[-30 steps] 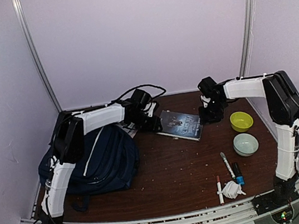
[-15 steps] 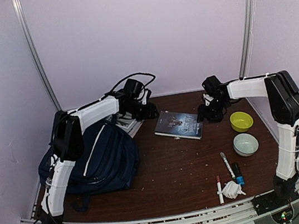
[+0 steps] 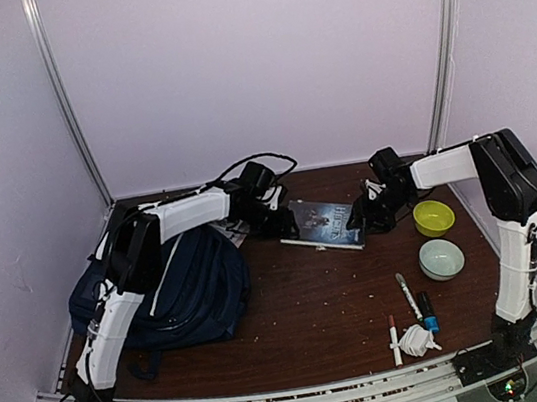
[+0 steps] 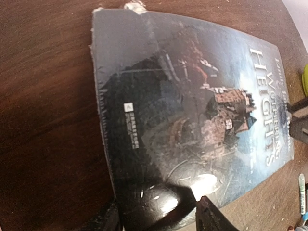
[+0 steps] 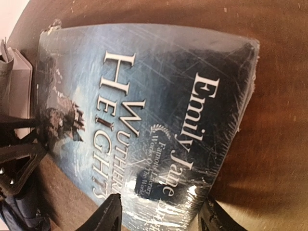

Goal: Pack the student bag
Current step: Rotate the book at the center of the board, then move the book to the center of the board.

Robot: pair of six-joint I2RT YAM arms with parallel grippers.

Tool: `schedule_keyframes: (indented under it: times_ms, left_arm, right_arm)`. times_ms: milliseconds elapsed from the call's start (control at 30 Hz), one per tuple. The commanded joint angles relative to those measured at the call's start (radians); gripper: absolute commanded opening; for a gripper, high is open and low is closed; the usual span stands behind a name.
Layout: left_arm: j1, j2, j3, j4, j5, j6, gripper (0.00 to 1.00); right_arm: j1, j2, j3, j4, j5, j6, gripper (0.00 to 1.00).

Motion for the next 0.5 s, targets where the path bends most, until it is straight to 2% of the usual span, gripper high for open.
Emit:
schedule_keyframes:
  times_ms: [0,100,467]
  left_arm:
    - [-0.066,-0.068,-0.104,0.116,0.098,-0.002,0.54]
    - [-0.091,-0.13,-0.22,0.162,0.13,-0.001,0.53]
    - [-0.15,-0.283,-0.443,0.16,0.239,0.059,0.52]
  right_arm:
    - [0.042,-0.134,-0.054,0.049,-0.125,0.041,0.54]
    - [0.062,-0.214,-0.109,0.058,-0.129,0.05,0.54]
    - [0.135,-0.505,-0.44,0.098,-0.103,0.129,0.54]
